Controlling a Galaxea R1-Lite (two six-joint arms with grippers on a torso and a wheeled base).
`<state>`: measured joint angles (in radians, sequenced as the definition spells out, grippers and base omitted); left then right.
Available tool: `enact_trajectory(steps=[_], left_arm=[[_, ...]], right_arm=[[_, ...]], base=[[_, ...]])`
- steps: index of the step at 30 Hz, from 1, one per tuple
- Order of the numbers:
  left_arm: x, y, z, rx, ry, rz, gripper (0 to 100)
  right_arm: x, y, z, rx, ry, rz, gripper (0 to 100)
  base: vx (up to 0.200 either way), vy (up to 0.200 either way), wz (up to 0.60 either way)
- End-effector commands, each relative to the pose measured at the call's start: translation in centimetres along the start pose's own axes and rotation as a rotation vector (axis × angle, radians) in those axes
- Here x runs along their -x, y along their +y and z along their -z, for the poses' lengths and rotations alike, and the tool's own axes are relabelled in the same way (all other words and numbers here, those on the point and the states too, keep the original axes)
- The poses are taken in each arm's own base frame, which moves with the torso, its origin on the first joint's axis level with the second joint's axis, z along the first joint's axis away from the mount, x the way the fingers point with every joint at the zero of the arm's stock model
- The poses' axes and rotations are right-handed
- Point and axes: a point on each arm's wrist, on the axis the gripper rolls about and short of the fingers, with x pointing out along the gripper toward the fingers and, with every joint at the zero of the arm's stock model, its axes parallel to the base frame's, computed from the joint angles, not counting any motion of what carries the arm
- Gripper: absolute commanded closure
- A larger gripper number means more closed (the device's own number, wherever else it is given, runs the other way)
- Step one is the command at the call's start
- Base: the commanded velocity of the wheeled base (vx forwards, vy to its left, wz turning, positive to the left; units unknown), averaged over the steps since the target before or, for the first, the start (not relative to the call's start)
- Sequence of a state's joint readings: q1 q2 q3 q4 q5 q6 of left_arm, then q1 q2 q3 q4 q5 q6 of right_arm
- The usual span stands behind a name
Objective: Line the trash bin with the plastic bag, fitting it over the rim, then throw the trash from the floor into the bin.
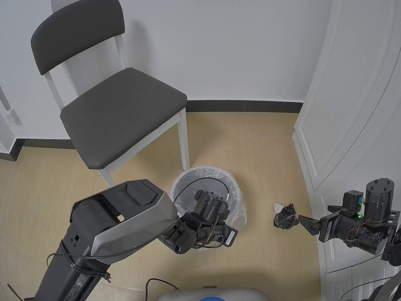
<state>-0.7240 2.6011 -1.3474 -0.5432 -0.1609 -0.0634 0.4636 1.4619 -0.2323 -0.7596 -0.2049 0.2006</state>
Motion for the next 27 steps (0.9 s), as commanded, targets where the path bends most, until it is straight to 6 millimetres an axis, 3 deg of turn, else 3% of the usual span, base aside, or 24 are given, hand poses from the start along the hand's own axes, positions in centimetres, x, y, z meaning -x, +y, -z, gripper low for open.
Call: enact_trajectory(steps=[1,17,18,27], left_arm=[[0.0,-0.4,-0.1,0.012,0.003,0.007,100],[-1.2,0.5,-0.8,0.062,0.049,-0.005,100],[-1.1,0.5,-0.8,0.061,0.053,-0.005,0],[0.8,0.1,-1.0,0.061,0.07,0.001,0]], right_arm=[[-0.2,0.0,0.2,0.002,0.01,0.002,0],[-0.1,0.0,0.1,0.002,0.009,0.0,0],[-0.1,0.0,0.1,0.002,0.009,0.0,0],[-0.1,0.0,0.2,0.003,0.013,0.001,0]], base=[[0.0,0.0,0.0],[0.0,0.0,0.0],[0.0,0.0,0.0],[0.0,0.0,0.0]])
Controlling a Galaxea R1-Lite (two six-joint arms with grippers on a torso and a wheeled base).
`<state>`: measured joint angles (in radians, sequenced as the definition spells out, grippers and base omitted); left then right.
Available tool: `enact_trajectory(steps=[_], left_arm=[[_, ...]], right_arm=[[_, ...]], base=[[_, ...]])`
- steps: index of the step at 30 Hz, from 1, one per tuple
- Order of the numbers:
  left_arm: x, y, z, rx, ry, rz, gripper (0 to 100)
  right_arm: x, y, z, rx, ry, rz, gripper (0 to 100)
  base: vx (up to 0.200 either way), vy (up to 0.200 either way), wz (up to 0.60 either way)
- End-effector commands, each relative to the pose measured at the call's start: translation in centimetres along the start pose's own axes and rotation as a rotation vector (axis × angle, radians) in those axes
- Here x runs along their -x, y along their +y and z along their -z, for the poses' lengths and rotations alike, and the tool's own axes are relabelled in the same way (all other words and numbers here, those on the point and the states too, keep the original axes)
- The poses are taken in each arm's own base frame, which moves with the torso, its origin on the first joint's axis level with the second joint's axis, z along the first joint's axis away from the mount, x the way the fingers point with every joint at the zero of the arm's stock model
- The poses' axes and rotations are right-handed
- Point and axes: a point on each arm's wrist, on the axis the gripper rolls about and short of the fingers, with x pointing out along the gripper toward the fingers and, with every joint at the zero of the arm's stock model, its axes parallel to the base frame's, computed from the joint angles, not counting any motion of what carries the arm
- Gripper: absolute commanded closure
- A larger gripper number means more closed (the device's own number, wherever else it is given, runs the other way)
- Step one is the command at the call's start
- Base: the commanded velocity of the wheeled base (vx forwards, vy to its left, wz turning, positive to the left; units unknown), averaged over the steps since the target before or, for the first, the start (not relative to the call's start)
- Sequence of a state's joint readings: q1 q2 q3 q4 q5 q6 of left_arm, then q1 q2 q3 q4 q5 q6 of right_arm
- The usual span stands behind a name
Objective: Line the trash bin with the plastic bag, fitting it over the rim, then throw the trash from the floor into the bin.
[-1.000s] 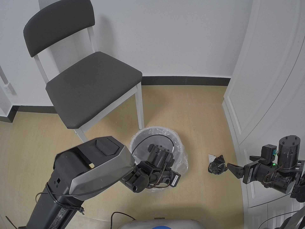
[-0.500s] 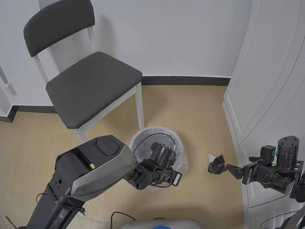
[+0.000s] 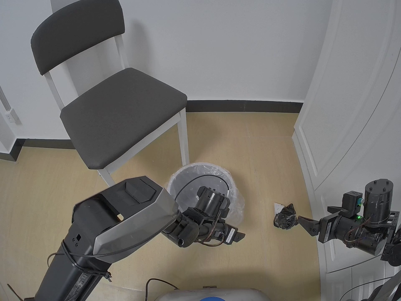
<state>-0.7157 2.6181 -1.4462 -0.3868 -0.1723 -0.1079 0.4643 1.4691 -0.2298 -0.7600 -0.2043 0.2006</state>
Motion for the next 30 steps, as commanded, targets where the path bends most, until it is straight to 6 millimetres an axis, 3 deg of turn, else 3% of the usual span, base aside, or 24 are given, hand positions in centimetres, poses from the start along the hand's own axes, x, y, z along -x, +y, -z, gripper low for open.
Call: enact_trajectory(steps=[1,13,21,25,30], left_arm=[[1.8,-0.4,-0.2,-0.001,0.001,0.001,0],[6.4,-0.3,1.1,0.021,0.008,-0.021,0],[7.2,-0.1,2.2,0.022,-0.034,-0.022,0],[9.1,1.1,2.6,0.062,-0.072,-0.046,0],[9.5,3.2,3.3,0.096,-0.055,-0.086,0]], right_arm=[[0.0,0.0,0.1,0.001,0.004,0.0,0],[-0.5,0.2,0.7,0.014,0.041,-0.002,0],[-2.2,0.8,1.9,0.036,0.124,0.0,0],[-2.9,1.5,2.9,0.049,0.147,-0.022,0],[-3.6,1.5,3.6,0.047,0.135,-0.023,0]], base=[[0.0,0.0,0.0],[0.0,0.0,0.0],[0.0,0.0,0.0],[0.0,0.0,0.0],[0.0,0.0,0.0]])
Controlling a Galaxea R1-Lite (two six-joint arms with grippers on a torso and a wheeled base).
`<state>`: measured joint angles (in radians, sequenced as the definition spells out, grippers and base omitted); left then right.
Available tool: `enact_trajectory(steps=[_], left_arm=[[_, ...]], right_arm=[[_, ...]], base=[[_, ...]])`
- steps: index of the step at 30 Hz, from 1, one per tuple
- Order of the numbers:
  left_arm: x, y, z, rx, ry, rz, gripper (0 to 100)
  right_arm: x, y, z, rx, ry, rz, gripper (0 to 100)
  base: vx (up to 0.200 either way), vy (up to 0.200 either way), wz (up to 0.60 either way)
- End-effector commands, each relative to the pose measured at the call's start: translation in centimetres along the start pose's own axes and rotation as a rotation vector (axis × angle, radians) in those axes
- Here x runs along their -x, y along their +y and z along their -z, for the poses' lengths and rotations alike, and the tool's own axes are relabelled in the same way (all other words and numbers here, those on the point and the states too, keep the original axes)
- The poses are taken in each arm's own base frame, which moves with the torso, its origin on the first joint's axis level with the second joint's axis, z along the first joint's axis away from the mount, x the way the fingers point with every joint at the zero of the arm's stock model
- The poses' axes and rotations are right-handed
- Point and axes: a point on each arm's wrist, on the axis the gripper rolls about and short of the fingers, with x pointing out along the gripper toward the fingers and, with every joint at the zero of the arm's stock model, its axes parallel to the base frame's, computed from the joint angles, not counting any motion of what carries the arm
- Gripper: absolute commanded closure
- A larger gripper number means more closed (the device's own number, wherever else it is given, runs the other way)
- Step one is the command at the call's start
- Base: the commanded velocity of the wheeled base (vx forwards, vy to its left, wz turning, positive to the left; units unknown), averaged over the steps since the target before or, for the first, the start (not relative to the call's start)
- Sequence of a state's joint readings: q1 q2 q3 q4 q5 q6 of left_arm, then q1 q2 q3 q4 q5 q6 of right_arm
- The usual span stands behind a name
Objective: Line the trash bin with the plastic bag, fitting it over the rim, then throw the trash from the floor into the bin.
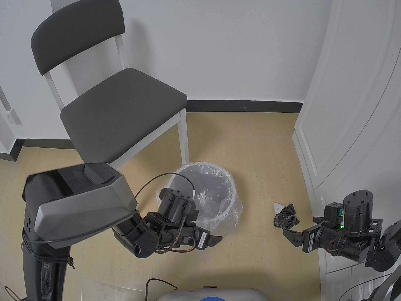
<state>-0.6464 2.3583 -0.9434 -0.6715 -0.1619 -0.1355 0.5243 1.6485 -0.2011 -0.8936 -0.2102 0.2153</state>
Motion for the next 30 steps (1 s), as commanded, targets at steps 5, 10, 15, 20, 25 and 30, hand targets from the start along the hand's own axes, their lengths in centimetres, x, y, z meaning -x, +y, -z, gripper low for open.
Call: enact_trajectory(steps=[5,10,15,20,25,30], left_arm=[[-0.2,3.0,1.1,0.051,0.028,-0.05,0],[-2.0,3.7,1.6,0.057,0.024,-0.052,0],[-3.8,4.9,0.9,0.067,-0.01,-0.062,0],[-5.2,6.2,0.2,0.084,-0.022,-0.07,0],[-5.1,6.6,0.2,0.096,0.004,-0.054,0],[-4.0,6.7,0.8,0.096,0.009,-0.062,0]], right_arm=[[-1.4,0.1,1.7,0.015,0.053,0.006,0],[-1.7,0.1,1.9,0.015,0.067,0.009,0],[-2.1,0.0,2.0,0.012,0.081,0.017,0],[-2.6,-0.1,2.3,0.006,0.096,0.022,0],[-5.1,0.6,3.5,0.014,0.112,0.01,0],[-8.6,1.6,4.2,0.007,0.034,-0.02,0]], base=[[0.0,0.0,0.0],[0.0,0.0,0.0],[0.0,0.0,0.0],[0.0,0.0,0.0],[0.0,0.0,0.0],[0.0,0.0,0.0]])
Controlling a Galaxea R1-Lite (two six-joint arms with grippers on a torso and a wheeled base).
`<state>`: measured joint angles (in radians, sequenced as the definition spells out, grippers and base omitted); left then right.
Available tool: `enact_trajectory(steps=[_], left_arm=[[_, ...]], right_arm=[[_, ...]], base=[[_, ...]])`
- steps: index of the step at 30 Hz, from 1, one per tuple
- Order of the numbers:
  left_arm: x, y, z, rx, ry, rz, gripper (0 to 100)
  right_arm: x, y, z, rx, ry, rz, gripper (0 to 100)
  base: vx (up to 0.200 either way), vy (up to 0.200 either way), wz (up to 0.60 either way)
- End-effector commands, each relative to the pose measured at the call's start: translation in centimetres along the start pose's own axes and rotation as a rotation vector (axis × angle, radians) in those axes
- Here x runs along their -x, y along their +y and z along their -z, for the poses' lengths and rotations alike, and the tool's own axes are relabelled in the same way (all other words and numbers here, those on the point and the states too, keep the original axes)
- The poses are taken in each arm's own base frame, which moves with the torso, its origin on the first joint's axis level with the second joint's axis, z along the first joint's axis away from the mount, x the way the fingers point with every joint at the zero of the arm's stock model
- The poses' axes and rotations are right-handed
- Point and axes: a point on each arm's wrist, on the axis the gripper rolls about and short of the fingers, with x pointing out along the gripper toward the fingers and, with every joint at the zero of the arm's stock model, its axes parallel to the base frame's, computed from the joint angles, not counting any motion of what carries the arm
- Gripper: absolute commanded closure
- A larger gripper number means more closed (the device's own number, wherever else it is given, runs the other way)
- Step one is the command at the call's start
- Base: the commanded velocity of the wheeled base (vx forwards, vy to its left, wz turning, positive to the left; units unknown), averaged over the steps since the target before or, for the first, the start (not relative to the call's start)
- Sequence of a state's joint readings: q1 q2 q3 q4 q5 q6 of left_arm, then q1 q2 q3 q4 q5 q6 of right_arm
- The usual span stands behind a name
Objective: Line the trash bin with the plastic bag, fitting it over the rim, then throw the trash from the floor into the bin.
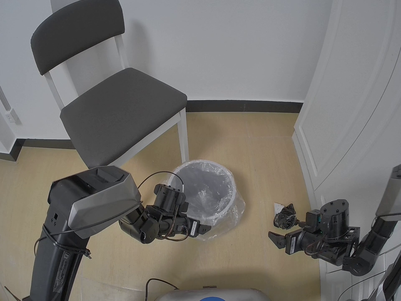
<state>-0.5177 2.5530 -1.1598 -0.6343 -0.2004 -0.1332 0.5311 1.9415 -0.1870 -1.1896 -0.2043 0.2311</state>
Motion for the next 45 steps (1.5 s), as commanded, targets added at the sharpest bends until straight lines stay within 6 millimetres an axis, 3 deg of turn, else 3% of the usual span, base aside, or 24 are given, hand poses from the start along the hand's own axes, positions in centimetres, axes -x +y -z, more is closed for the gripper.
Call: enact_trajectory(steps=[1,6,10,15,22,23,29,32,36,39,40,45], left_arm=[[1.5,0.3,0.7,0.006,-0.002,-0.004,0],[4.6,-0.6,1.3,-0.018,-0.077,0.012,0],[6.3,-1.0,1.8,-0.023,-0.1,0.018,0],[9.1,-0.8,2.7,-0.021,-0.153,0.009,0],[11.0,-0.9,3.3,-0.019,-0.157,0.005,0],[11.2,-0.8,3.2,-0.016,-0.161,0.002,0],[11.9,-0.5,2.7,-0.003,-0.196,-0.006,0],[12.1,-0.4,2.7,0.0,-0.216,-0.007,0],[12.7,-0.2,2.6,0.021,-0.285,0.001,0],[13.0,-0.1,2.6,0.022,-0.307,0.001,0],[13.3,0.1,2.5,0.025,-0.324,-0.004,0],[14.8,0.4,1.9,0.027,-0.359,-0.008,0]], right_arm=[[-5.2,1.1,2.1,0.017,-0.001,-0.017,0],[-8.4,3.2,1.7,0.029,-0.038,-0.062,0],[-9.4,4.7,1.6,0.052,-0.018,-0.088,0],[-11.5,8.5,0.3,0.106,0.052,-0.129,0],[-14.6,11.2,-0.2,0.146,0.129,-0.131,0],[-15.8,11.6,0.1,0.151,0.14,-0.126,0],[-18.0,12.2,0.9,0.177,0.209,-0.106,0],[-18.5,12.3,0.4,0.176,0.222,-0.098,0],[-20.3,11.1,-1.2,0.147,0.237,-0.055,0],[-21.7,10.2,-1.2,0.135,0.24,-0.023,0],[-22.8,9.2,-1.5,0.119,0.242,-0.001,0],[-24.1,7.6,-2.9,0.089,0.299,0.044,0]], base=[[0.0,0.0,0.0],[0.0,0.0,0.0],[0.0,0.0,0.0],[0.0,0.0,0.0],[0.0,0.0,0.0],[0.0,0.0,0.0],[0.0,0.0,0.0],[0.0,0.0,0.0],[0.0,0.0,0.0],[0.0,0.0,0.0],[0.0,0.0,0.0],[0.0,0.0,0.0]])
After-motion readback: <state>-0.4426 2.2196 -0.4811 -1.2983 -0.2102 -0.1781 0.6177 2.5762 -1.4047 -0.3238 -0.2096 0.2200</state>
